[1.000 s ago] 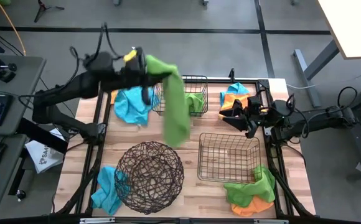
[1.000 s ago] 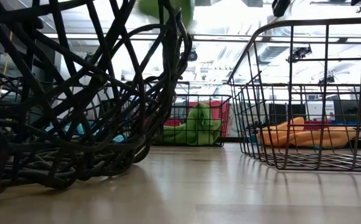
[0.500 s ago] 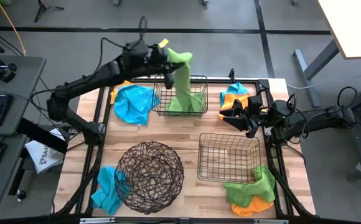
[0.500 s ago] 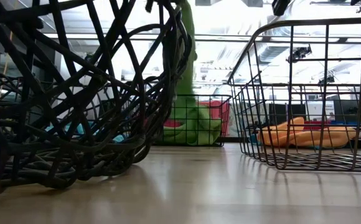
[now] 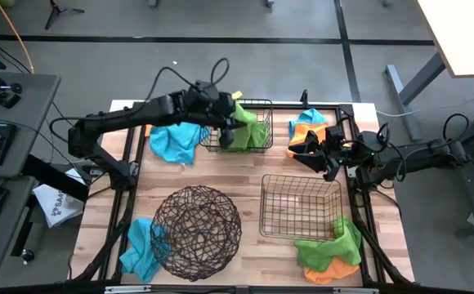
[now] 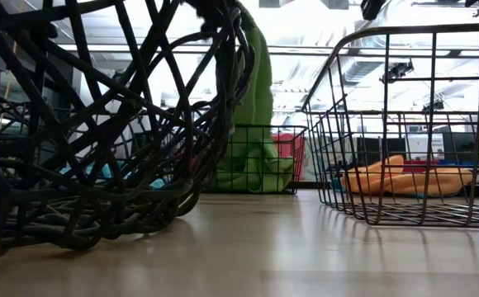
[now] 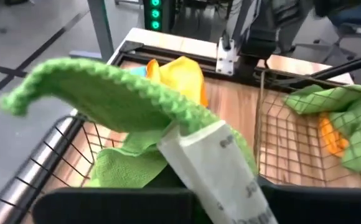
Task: Sort microfiber towel by color & place in baskets
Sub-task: Put the left green towel into the top black wire basket
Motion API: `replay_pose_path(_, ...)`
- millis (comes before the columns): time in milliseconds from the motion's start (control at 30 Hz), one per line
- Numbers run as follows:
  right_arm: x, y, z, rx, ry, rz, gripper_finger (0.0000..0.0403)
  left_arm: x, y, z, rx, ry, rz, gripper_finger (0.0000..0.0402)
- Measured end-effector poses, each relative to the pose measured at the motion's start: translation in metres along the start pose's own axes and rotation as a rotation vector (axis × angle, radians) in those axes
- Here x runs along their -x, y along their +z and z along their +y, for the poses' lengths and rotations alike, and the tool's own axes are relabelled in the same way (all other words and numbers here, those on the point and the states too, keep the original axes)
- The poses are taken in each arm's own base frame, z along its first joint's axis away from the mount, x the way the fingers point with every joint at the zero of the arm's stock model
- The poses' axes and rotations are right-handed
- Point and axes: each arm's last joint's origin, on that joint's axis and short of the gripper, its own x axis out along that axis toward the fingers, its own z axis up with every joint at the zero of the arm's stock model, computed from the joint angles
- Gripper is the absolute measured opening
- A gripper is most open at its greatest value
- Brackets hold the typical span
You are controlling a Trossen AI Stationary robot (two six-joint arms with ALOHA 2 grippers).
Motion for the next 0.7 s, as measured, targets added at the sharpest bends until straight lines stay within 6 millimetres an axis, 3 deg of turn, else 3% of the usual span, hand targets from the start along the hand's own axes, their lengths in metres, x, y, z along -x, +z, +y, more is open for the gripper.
replay_pose_path(200, 0.0, 0.0, 0.0, -0.021, 0.0, 0.0, 0.0181, -0.029, -0.043, 0.022, 0.158, 0.045, -0.059, 0.0)
replay_pose_path(467, 0.0, 0.0, 0.0, -0.017, -0.002, -0.002, 0.0181, -0.028, -0.052, 0.058, 0.331, 0.133, -0.076, 0.0012)
replay_pose_path(700, 0.0, 0.001, -0.001, -0.01, -0.043, -0.029, 0.0181, -0.02, -0.049, 0.068, 0.327, 0.131, -0.021, 0.0097)
